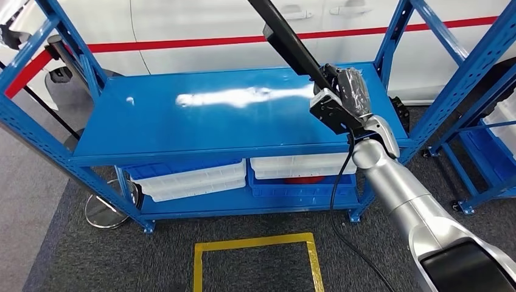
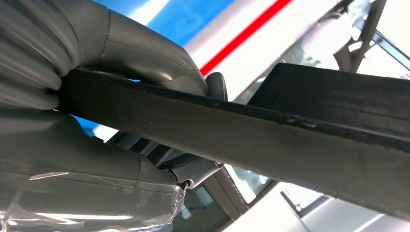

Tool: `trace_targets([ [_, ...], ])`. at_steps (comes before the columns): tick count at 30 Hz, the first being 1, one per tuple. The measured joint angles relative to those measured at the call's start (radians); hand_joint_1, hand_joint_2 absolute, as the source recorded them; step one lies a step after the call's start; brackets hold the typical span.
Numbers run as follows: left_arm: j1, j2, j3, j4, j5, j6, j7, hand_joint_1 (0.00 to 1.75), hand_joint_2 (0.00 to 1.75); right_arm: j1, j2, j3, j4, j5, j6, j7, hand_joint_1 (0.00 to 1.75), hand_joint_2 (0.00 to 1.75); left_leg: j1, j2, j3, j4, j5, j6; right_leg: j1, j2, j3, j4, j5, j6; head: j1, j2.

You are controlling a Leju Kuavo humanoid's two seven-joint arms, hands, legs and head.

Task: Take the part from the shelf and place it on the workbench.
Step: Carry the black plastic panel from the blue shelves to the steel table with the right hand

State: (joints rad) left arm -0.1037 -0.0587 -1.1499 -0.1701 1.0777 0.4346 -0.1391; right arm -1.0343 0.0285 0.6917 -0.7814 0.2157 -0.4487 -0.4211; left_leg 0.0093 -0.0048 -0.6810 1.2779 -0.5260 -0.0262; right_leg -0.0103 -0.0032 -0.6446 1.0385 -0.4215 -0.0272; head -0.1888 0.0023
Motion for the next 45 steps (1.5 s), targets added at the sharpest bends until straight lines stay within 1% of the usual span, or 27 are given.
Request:
trace_targets([
  [1,0.0,0.0,0.0,0.0,0.0,-0.001,0.0,0.0,1.75,0.003,-0.001,-0.002,-0.002,0.001,0.0,0.001,1.75,1.75,0.0,0.0,0.044,-0.057,0.025,0.004,0.0,0.0,-0.01,0.002,0.008,0.002,0.0,0.0],
  [3,-0.001,0.001,-0.001,0.0,0.0,-0.001,0.0,0.0,1.75,0.006,-0.005,-0.006,-0.008,0.004,0.0,0.003,1.75,1.75,-0.005,-0.001,0.132,-0.189,0.033,0.014,0.001,0.001,-0.024,0.004,0.021,0.011,0.0,0.0],
  [5,-0.002,0.001,-0.001,0.0,-0.001,-0.002,-0.001,0.0,1.75,0.007,-0.01,-0.011,-0.017,0.01,0.001,0.005,1.75,1.75,-0.013,-0.001,0.168,-0.256,0.018,0.023,0.0,0.0,-0.031,0.001,0.037,0.023,0.0,0.0],
  [7,-0.002,0.001,-0.002,0.0,-0.001,-0.002,-0.001,0.0,1.75,0.014,-0.014,-0.015,-0.023,0.02,0.004,0.009,1.75,1.75,-0.013,0.001,0.162,-0.269,0.032,0.034,-0.002,0.001,-0.034,-0.003,0.048,0.035,0.0,0.0],
  [8,-0.002,0.001,-0.002,0.0,-0.001,-0.003,-0.001,0.0,1.75,0.017,-0.017,-0.018,-0.025,0.024,0.006,0.01,1.75,1.75,-0.01,0.003,0.157,-0.274,0.044,0.042,-0.002,0.002,-0.039,0.006,0.033,0.04,0.0,0.0],
  [10,-0.002,0.001,-0.002,0.0,-0.001,-0.003,-0.001,0.0,1.75,0.024,-0.025,-0.023,-0.028,0.031,0.009,0.012,1.75,1.75,-0.006,0.008,0.139,-0.282,0.068,0.055,-0.003,0.004,-0.064,0.083,-0.047,0.048,0.001,0.0],
  [12,-0.002,0.001,-0.002,0.0,-0.001,-0.005,0.0,0.0,1.75,0.033,-0.029,-0.025,-0.03,0.034,0.009,0.013,1.75,1.75,-0.007,0.009,0.114,-0.28,0.088,0.06,-0.004,0.004,-0.098,0.21,-0.131,0.053,0.001,0.0],
  [13,-0.002,0.001,-0.003,0.0,-0.002,-0.005,0.0,0.0,1.75,0.038,-0.031,-0.025,-0.03,0.035,0.009,0.014,1.75,1.75,-0.007,0.009,0.101,-0.279,0.097,0.059,-0.005,0.004,-0.105,0.26,-0.144,0.057,0.001,0.0],
  [14,-0.001,0.001,-0.003,0.0,-0.002,-0.006,0.001,0.0,1.75,0.044,-0.032,-0.025,-0.03,0.035,0.009,0.014,1.75,1.75,-0.007,0.009,0.088,-0.276,0.105,0.057,-0.007,0.004,-0.097,0.279,-0.133,0.059,0.001,0.0],
  [15,-0.001,0.001,-0.003,0.0,-0.002,-0.006,0.001,0.0,1.75,0.049,-0.033,-0.026,-0.031,0.036,0.009,0.014,1.75,1.75,-0.006,0.009,0.074,-0.271,0.112,0.055,-0.01,0.004,-0.074,0.267,-0.108,0.061,0.001,0.0],
  [17,-0.001,0.0,-0.003,0.0,-0.002,-0.006,0.002,0.0,1.75,0.052,-0.034,-0.027,-0.033,0.037,0.009,0.015,1.75,1.75,-0.006,0.009,0.049,-0.257,0.122,0.048,-0.015,0.004,0.013,0.156,-0.068,0.062,0.001,0.0],
  [19,-0.002,0.0,-0.003,0.0,-0.002,-0.006,0.002,0.0,1.75,0.052,-0.035,-0.028,-0.04,0.04,0.008,0.014,1.75,1.75,-0.008,0.008,0.03,-0.244,0.132,0.037,-0.011,0.005,0.082,0.044,-0.078,0.054,0.001,0.0],
  [22,0.0,0.0,-0.004,0.0,-0.001,-0.006,0.003,0.0,1.75,0.057,-0.035,-0.029,-0.044,0.047,0.008,0.012,1.75,1.75,-0.007,0.007,0.013,-0.243,0.152,0.018,-0.006,0.004,0.085,0.006,-0.076,0.03,0.0,0.0],
  [23,0.002,0.0,-0.004,0.0,0.0,-0.006,0.004,0.0,1.75,0.059,-0.035,-0.029,-0.044,0.048,0.008,0.012,1.75,1.75,-0.006,0.007,0.005,-0.236,0.142,0.012,-0.007,0.002,0.076,0.003,-0.066,0.021,0.0,0.0],
  [25,0.003,-0.001,-0.004,0.0,0.0,-0.006,0.004,0.0,1.75,0.06,-0.034,-0.029,-0.044,0.049,0.008,0.012,1.75,1.75,-0.002,0.006,-0.021,-0.171,0.068,0.002,-0.01,-0.002,0.055,-0.001,-0.043,0.006,0.0,0.0],
  [27,0.001,-0.001,-0.004,0.0,0.0,-0.006,0.004,0.0,1.75,0.061,-0.033,-0.029,-0.044,0.05,0.008,0.012,1.75,1.75,-0.001,0.006,-0.048,-0.043,-0.027,-0.006,-0.007,-0.003,0.029,0.0,-0.023,0.0,0.0,0.0],
  [28,0.0,-0.001,-0.004,0.0,0.0,-0.006,0.004,0.0,1.75,0.062,-0.033,-0.029,-0.044,0.05,0.008,0.012,1.75,1.75,0.0,0.006,-0.054,0.013,-0.047,-0.007,-0.006,-0.004,0.017,0.0,-0.013,-0.001,0.0,0.0],
  [30,0.0,-0.001,-0.005,0.0,0.0,-0.006,0.004,0.0,1.75,0.064,-0.033,-0.029,-0.044,0.051,0.008,0.012,1.75,1.75,0.0,0.006,-0.025,0.04,-0.02,-0.006,-0.003,-0.004,-0.008,0.001,0.007,0.0,0.0,0.0],
  [32,0.0,-0.001,-0.005,0.0,0.0,-0.006,0.004,0.0,1.75,0.066,-0.033,-0.029,-0.044,0.056,0.008,0.012,1.75,1.75,-0.001,0.005,0.044,-0.036,0.033,0.001,-0.001,-0.003,-0.027,0.002,0.023,0.003,0.0,0.0],
  [33,0.0,-0.001,-0.005,0.0,0.0,-0.006,0.003,0.0,1.75,0.066,-0.033,-0.029,-0.044,0.059,0.008,0.012,1.75,1.75,-0.001,0.005,0.086,-0.093,0.042,0.006,-0.001,-0.003,-0.033,0.002,0.03,0.005,0.0,0.0],
  [36,-0.003,0.0,-0.005,0.0,-0.001,-0.006,0.001,0.0,1.75,0.064,-0.034,-0.029,-0.044,0.069,0.007,0.011,1.75,1.75,-0.01,0.004,0.186,-0.251,0.007,0.02,0.0,-0.003,-0.041,0.0,0.051,0.019,0.0,0.0],
  [38,-0.004,-0.001,-0.006,0.0,-0.002,-0.006,0.0,0.0,1.75,0.064,-0.034,-0.03,-0.042,0.071,0.007,0.008,1.75,1.75,-0.012,0.004,0.19,-0.28,0.01,0.029,0.0,-0.003,-0.042,-0.007,0.068,0.031,0.0,0.0],
  [40,-0.004,-0.001,-0.007,0.0,-0.002,-0.006,0.0,0.0,1.75,0.066,-0.038,-0.031,-0.037,0.072,0.007,0.001,1.75,1.75,-0.008,0.008,0.178,-0.292,0.035,0.043,0.002,0.001,-0.056,0.011,0.043,0.043,0.0,0.0],
  [41,-0.004,-0.002,-0.007,0.0,-0.003,-0.006,0.0,0.0,1.75,0.068,-0.039,-0.031,-0.032,0.072,0.006,-0.004,1.75,1.75,-0.005,0.01,0.169,-0.297,0.049,0.049,0.003,0.004,-0.069,0.047,0.003,0.047,0.001,0.0],
  [43,-0.004,-0.002,-0.008,0.0,-0.002,-0.006,0.001,0.0,1.75,0.074,-0.041,-0.032,-0.021,0.073,0.006,-0.016,1.75,1.75,-0.007,0.012,0.144,-0.295,0.071,0.055,0.001,0.005,-0.101,0.164,-0.095,0.049,0.001,0.0],
  [44,-0.004,-0.002,-0.008,0.0,-0.001,-0.006,0.001,0.0,1.75,0.08,-0.041,-0.032,-0.015,0.073,0.006,-0.022,1.75,1.75,-0.009,0.011,0.13,-0.293,0.079,0.055,0.001,0.004,-0.113,0.225,-0.122,0.048,0.001,0.0],
  [45,-0.003,-0.002,-0.008,0.0,0.0,-0.005,0.001,0.0,1.75,0.087,-0.041,-0.032,-0.009,0.072,0.006,-0.027,1.75,1.75,-0.009,0.011,0.114,-0.289,0.088,0.054,0.001,0.004,-0.115,0.267,-0.12,0.047,0.001,0.0],
])
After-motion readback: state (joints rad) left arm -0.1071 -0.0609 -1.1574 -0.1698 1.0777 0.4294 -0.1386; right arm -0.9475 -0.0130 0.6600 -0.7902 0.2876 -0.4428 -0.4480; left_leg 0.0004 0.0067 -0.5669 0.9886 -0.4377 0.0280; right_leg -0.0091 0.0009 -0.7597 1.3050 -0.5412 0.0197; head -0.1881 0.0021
